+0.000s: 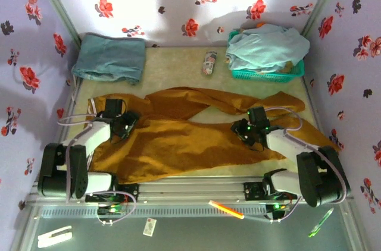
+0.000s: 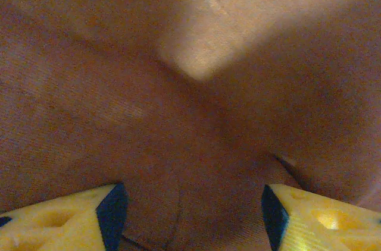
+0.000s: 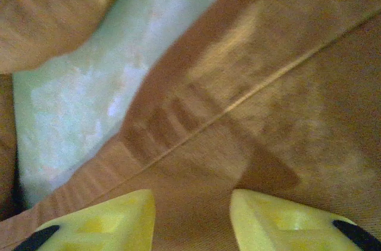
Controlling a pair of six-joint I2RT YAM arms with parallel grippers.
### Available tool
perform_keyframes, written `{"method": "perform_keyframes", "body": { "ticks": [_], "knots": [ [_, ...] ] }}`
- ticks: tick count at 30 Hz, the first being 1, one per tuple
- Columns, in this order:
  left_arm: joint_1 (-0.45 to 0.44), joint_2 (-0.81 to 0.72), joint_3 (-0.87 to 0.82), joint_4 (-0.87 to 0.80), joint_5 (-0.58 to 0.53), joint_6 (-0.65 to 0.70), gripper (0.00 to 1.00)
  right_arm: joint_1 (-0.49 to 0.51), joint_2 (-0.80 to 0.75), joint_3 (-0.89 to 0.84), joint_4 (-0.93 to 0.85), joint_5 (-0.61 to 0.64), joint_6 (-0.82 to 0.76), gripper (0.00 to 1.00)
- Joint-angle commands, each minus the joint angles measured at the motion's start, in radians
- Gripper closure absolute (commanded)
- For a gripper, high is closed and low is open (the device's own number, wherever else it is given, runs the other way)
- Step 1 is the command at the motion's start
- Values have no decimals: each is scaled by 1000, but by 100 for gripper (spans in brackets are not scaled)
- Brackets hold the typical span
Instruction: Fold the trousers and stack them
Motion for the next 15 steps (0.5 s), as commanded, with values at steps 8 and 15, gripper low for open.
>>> {"method": "perform_keyframes", "body": {
  "ticks": [8,15],
  "knots": [
    [-88,57,264,-123,-178,31,23,-136,84,153,-264,95,-68,45],
    [-159,-13,220,-112,-119,-21,21,-86,-5,297,-371,100,-73,44]
  ]
}}
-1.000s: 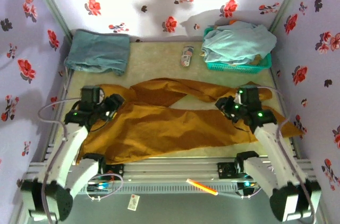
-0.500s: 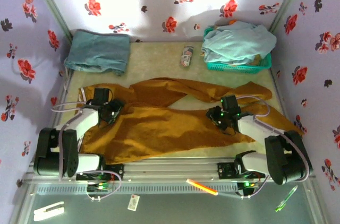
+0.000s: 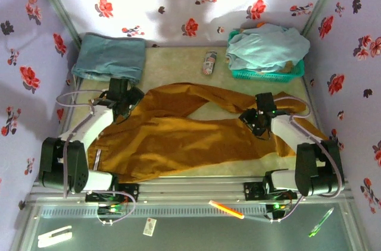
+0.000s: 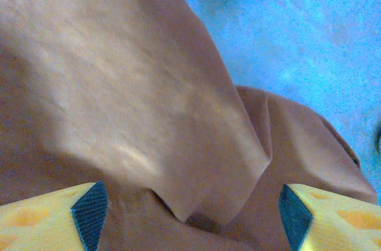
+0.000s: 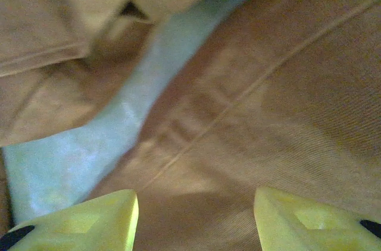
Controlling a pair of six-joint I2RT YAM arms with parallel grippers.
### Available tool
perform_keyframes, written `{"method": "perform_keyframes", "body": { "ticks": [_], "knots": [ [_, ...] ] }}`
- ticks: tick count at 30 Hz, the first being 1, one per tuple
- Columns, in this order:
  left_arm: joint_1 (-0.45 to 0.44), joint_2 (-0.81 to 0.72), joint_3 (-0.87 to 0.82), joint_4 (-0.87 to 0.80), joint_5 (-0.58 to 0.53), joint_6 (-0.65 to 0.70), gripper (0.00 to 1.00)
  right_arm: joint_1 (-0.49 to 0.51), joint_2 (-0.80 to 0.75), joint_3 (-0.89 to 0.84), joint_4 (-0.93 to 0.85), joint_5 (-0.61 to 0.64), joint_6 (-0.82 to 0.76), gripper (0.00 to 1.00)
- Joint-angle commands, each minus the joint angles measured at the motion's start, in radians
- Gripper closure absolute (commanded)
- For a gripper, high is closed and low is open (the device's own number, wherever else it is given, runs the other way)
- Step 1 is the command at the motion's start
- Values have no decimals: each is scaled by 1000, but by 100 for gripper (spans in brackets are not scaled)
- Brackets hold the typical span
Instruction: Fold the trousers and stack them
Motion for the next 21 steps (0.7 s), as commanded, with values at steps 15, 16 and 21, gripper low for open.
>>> {"method": "perform_keyframes", "body": {
  "ticks": [15,16,21],
  "knots": [
    [187,-110,-332,-53,25,-107,21,21,-122,110,-100,16,-76,38],
    [230,-94,-311,-68,29,-89,22,-5,-128,118,-106,-4,-84,38],
    [379,-17,-218,-95,30,-28,21,-141,-180,139,-142,-71,-121,34]
  ]
}}
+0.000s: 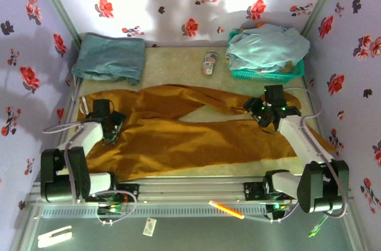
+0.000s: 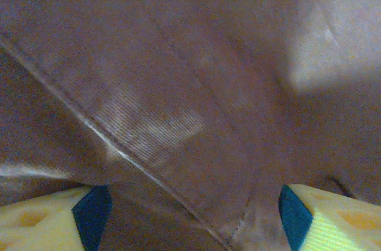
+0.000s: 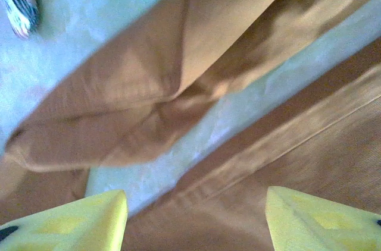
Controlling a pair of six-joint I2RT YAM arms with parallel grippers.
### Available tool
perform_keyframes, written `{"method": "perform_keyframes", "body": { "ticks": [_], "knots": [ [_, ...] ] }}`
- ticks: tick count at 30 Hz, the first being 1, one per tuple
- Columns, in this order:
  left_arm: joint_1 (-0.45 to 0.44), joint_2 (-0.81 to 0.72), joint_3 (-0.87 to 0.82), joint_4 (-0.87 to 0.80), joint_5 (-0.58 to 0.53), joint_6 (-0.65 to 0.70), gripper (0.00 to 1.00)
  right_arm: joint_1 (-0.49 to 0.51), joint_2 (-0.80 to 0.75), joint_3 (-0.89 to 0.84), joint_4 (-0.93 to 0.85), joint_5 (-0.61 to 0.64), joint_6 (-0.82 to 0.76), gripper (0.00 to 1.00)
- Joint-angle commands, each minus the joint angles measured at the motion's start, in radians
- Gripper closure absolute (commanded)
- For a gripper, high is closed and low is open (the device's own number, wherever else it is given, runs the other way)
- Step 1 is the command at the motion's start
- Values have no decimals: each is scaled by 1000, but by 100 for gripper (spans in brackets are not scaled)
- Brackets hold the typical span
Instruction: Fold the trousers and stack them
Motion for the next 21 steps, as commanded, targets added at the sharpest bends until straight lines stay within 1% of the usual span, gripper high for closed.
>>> {"method": "perform_keyframes", "body": {
  "ticks": [1,4,6,8,12,14,17,20,21],
  "knots": [
    [74,61,62,-67,-37,70,21,-72,-49,32,-52,-45,-52,33],
    [110,136,112,-35,-48,100,22,-137,-68,29,-75,-64,-66,32],
    [140,204,158,-27,-10,113,23,-180,-67,31,-93,-78,-74,31],
    [154,253,200,-17,-8,131,23,-221,-63,30,-110,-90,-80,30],
    [190,314,274,-22,3,174,24,-294,-56,-20,-109,-85,-53,28],
    [201,300,285,-25,5,178,24,-323,-43,-66,-73,-109,-25,28],
    [201,226,298,-45,-9,189,24,-338,-26,-101,-63,-110,-4,28],
    [186,123,308,-93,6,202,24,-343,-52,-93,-149,-34,-27,26],
    [166,83,303,-101,10,204,23,-345,-71,-87,-194,17,-31,25]
  ]
}}
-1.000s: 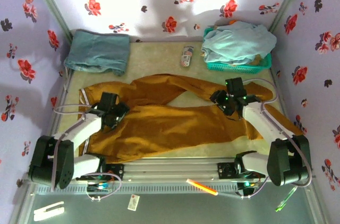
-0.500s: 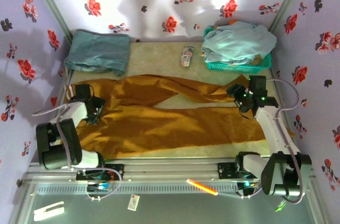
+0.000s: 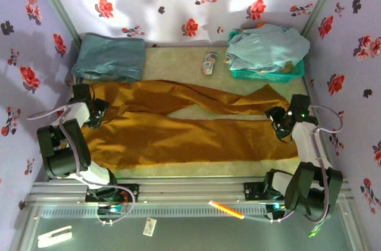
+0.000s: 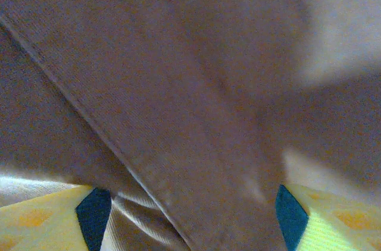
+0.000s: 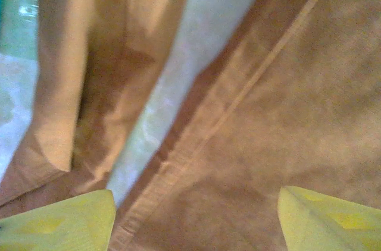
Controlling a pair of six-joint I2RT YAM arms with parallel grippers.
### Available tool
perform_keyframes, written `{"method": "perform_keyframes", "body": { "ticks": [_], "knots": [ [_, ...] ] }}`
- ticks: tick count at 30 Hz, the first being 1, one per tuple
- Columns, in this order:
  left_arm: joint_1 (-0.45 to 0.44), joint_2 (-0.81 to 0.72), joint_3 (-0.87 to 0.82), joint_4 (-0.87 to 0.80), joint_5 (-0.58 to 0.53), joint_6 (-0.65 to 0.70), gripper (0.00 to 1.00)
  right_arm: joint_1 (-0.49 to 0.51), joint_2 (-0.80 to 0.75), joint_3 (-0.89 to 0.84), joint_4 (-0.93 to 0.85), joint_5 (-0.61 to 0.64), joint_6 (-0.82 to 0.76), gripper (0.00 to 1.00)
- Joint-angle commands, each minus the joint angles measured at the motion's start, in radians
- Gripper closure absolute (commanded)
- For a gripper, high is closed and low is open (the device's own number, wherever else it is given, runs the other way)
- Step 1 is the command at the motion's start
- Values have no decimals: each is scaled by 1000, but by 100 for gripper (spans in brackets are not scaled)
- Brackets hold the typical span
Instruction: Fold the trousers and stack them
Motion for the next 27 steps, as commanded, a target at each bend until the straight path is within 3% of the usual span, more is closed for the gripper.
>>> {"method": "perform_keyframes", "body": {
  "ticks": [1,7,13,23,27],
  "knots": [
    [-46,-147,25,-44,-8,42,23,-13,-60,7,-127,140,-2,23],
    [-260,-330,-46,-101,42,57,22,-116,-195,-35,-268,317,53,14],
    [-401,-440,-117,-115,97,23,23,-156,-191,-70,-285,431,86,9],
    [-451,-469,-79,-116,142,-9,23,-267,31,-110,-147,318,61,10],
    [-451,-483,-70,-103,141,-27,23,-307,99,-136,-70,281,56,26]
  ]
}}
